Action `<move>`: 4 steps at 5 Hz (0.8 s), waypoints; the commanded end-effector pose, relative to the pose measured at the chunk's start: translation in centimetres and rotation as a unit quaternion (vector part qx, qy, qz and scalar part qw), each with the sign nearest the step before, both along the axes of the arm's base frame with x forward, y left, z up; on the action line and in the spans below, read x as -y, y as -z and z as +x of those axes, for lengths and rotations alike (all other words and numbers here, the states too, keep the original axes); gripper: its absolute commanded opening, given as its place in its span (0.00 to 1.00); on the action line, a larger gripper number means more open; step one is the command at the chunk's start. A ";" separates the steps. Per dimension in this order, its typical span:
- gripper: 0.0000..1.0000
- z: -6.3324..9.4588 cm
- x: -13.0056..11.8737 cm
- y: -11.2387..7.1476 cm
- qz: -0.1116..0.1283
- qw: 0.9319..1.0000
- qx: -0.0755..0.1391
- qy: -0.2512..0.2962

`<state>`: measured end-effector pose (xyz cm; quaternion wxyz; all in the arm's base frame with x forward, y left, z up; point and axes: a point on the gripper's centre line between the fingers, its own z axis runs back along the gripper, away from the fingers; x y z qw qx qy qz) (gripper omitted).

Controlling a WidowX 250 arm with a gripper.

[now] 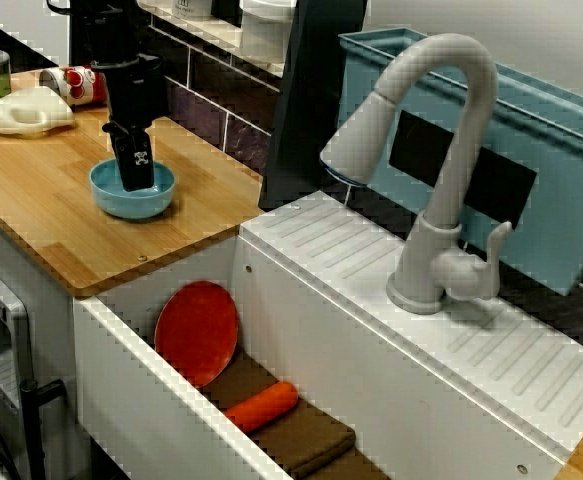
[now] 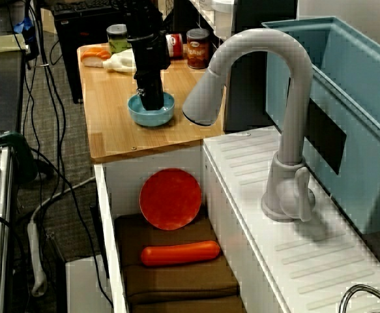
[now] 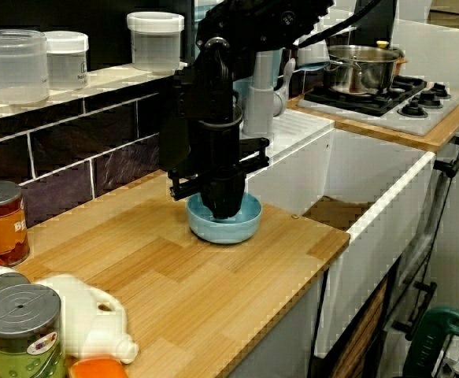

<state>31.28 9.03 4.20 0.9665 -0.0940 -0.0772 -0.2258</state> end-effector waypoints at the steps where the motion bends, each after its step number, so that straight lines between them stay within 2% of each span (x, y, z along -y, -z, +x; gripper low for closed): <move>1: 0.00 0.4 0.2 -0.5 0.006 1.000 0.004 0.011; 2: 0.00 0.7 0.8 -0.5 -0.014 0.999 -0.018 0.035; 4: 0.00 1.0 1.7 0.1 -0.028 0.998 -0.038 0.047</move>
